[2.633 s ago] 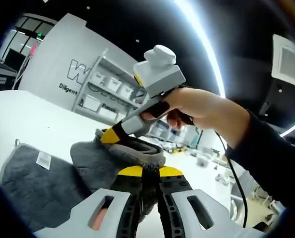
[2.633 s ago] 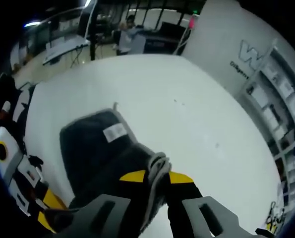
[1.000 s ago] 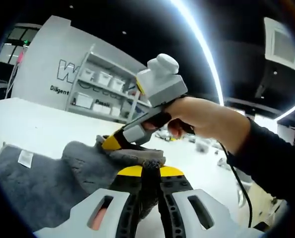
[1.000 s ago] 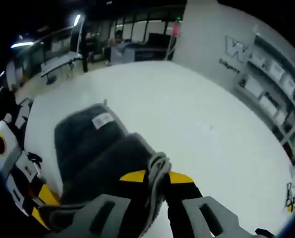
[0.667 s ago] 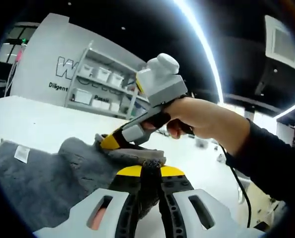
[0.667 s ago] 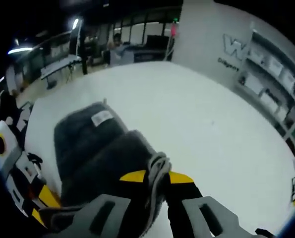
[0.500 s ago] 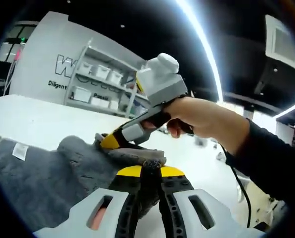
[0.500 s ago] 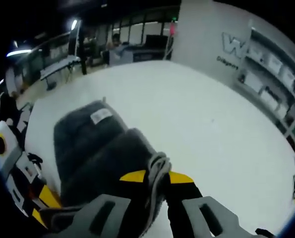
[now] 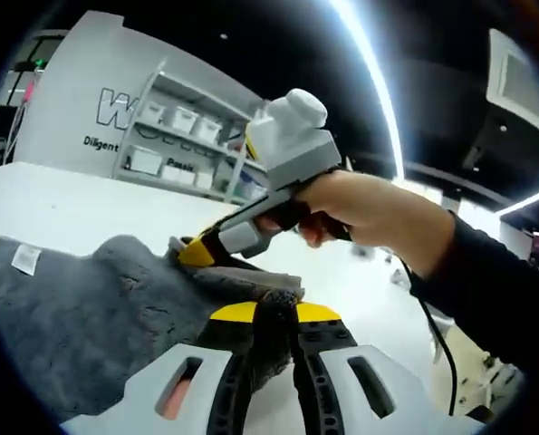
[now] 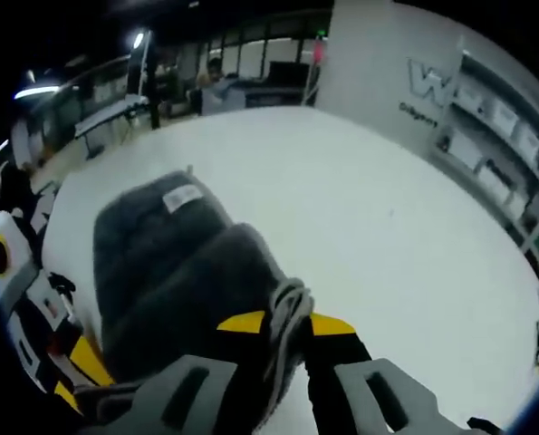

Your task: Open the folded towel by lifting each exposed corner and separating the folded layers until the towel lies flat within the target outline without major curled edges

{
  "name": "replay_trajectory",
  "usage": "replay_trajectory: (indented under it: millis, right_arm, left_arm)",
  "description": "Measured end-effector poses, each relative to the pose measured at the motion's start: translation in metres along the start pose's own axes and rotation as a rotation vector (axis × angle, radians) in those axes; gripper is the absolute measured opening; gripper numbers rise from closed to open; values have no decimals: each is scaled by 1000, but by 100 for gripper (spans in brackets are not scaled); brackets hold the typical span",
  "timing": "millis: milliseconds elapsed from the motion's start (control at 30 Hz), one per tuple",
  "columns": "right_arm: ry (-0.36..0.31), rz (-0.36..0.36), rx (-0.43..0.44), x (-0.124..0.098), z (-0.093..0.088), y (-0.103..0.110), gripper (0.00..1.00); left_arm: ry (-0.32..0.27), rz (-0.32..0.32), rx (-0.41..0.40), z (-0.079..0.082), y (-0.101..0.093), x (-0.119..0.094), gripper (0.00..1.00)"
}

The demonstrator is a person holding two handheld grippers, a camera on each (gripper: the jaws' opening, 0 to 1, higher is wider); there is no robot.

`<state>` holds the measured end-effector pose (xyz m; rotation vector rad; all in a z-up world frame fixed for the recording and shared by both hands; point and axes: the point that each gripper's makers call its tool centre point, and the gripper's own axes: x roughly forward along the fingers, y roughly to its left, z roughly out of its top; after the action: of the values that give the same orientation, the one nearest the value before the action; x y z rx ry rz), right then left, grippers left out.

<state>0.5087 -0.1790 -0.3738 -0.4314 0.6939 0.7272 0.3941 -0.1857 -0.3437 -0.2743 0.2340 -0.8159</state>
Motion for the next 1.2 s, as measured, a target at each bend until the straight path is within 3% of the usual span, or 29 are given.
replay_trajectory:
  millis: [433,867,1200]
  right_arm:
    - [-3,-18,-32,0,-5,-8,13]
    - [-38,7,40,3,-26,-8,15]
    - [-66,28,87,-1,-30,-13,17]
  left_arm:
    - [38,-25,-17,-10,-3,2,13]
    - [88,-48,-43,-26,-7,6,17]
    - [107,-40,-40,-33,-6,7,22]
